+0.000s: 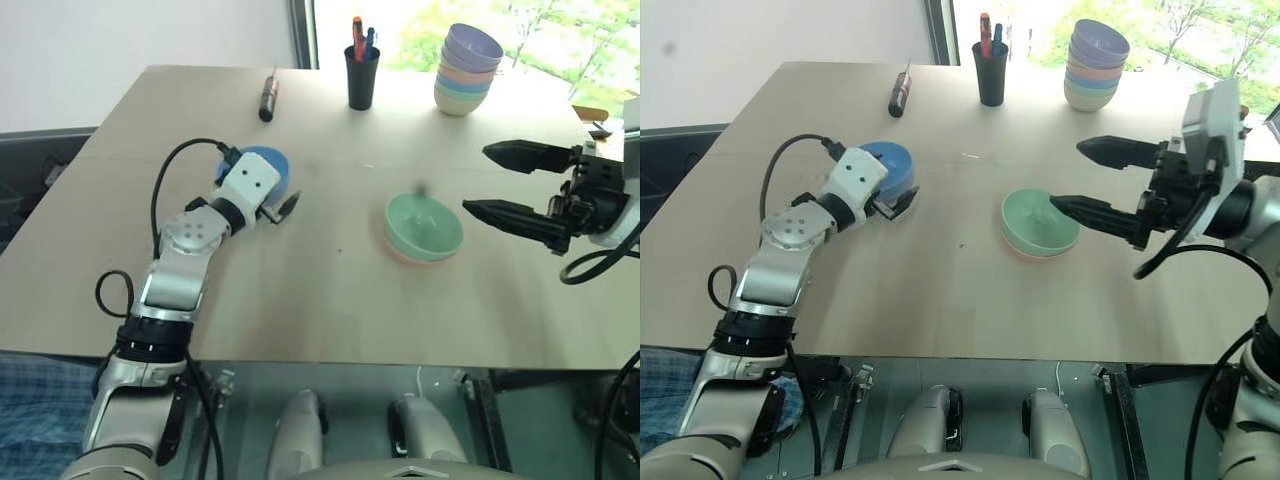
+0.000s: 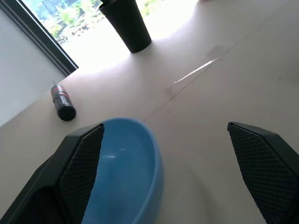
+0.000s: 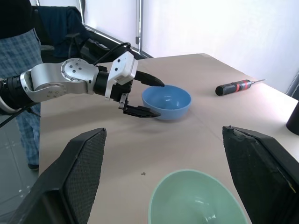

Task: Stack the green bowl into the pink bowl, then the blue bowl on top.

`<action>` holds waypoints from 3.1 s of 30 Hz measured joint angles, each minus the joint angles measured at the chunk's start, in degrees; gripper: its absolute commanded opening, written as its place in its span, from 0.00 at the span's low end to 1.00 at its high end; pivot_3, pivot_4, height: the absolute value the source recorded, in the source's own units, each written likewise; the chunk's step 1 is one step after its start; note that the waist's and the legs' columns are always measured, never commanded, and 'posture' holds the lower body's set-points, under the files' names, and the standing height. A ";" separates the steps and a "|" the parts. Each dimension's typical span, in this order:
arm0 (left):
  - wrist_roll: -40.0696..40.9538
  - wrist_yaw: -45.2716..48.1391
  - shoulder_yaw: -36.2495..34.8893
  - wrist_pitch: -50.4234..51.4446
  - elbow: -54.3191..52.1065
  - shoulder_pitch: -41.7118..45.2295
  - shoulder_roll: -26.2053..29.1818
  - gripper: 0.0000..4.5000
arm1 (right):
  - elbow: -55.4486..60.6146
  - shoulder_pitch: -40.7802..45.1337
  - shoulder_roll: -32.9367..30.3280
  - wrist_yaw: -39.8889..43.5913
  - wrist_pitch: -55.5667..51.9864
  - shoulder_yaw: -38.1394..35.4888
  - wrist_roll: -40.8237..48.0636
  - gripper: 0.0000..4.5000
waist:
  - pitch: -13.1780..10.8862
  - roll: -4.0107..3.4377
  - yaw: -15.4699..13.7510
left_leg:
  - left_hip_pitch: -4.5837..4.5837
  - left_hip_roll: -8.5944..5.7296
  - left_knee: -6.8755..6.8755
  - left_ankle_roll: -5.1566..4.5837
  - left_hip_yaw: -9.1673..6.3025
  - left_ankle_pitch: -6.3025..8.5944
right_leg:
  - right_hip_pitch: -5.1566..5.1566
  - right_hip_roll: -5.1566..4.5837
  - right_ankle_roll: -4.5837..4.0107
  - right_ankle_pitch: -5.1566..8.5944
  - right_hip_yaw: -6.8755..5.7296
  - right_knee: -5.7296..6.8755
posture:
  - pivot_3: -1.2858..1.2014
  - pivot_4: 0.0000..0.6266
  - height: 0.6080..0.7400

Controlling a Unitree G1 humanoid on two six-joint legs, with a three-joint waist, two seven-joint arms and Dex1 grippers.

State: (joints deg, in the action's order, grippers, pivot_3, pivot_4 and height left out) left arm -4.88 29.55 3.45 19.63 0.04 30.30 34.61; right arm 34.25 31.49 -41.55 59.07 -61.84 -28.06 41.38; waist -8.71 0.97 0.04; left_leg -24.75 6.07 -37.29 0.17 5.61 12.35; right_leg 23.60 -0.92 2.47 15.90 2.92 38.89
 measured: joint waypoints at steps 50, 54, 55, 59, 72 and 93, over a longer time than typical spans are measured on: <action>-3.93 28.52 10.60 -34.44 43.37 32.91 -4.51 0.03 | -3.92 -10.32 -11.79 -9.58 13.41 4.69 9.33 0.95 | -0.14 0.24 -0.82 | -0.13 -0.03 -0.12 0.00 -0.05 0.00 | 0.01 -0.01 0.02 0.00 -0.05 -0.03 | 0.52 0.24 1.00; 3.29 40.91 11.09 -39.00 38.00 33.38 -7.66 0.03 | -4.47 -10.32 -12.78 -9.53 13.92 4.69 9.16 0.95 | -0.16 0.22 -0.53 | -0.13 -0.02 -0.11 0.01 -0.04 -0.01 | 0.02 0.01 0.02 0.00 -0.02 -0.01 | 0.52 0.24 1.00; 4.83 43.24 11.25 -39.44 36.00 33.39 -8.27 0.03 | -4.49 -10.31 -12.83 -9.53 14.02 4.70 9.16 0.95 | -0.16 0.22 -0.57 | -0.13 -0.02 -0.11 0.01 -0.04 -0.01 | 0.02 0.01 0.02 0.00 -0.02 -0.01 | 0.52 0.24 1.00; 9.95 50.01 11.27 -40.21 31.64 34.39 -11.14 0.03 | -4.88 -10.31 -13.21 -9.58 14.58 4.70 9.17 0.95 | -0.15 0.22 -0.58 | -0.07 -0.02 -0.17 0.00 -0.05 -0.01 | -0.02 0.01 0.03 0.00 0.00 0.06 | 0.52 0.24 1.00; 18.50 62.72 15.53 -39.81 27.06 34.93 -12.26 0.03 | -4.14 -12.04 -14.36 -10.74 14.66 3.67 9.64 0.95 | -0.15 0.21 -0.68 | -0.08 -0.02 -0.20 -0.01 -0.08 -0.01 | -0.03 0.02 0.03 0.00 0.00 0.04 | 0.52 0.24 1.00; 18.57 59.66 12.02 -36.95 28.56 32.22 -12.45 0.69 | -3.80 -14.10 -14.38 -10.77 15.12 2.59 9.63 0.95 | -0.15 0.21 -0.69 | -0.08 -0.02 -0.20 -0.01 -0.09 -0.01 | -0.03 0.02 0.03 0.00 0.00 0.05 | 0.52 0.24 1.00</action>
State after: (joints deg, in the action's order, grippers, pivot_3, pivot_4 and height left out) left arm 13.69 89.21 15.47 -17.32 28.60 62.52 22.16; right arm 30.45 17.39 -55.94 48.29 -46.72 -25.47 51.01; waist -8.85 1.18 -0.65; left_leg -24.83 6.05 -37.49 0.16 5.51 12.34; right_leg 23.58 -0.90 2.50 15.90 2.92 38.94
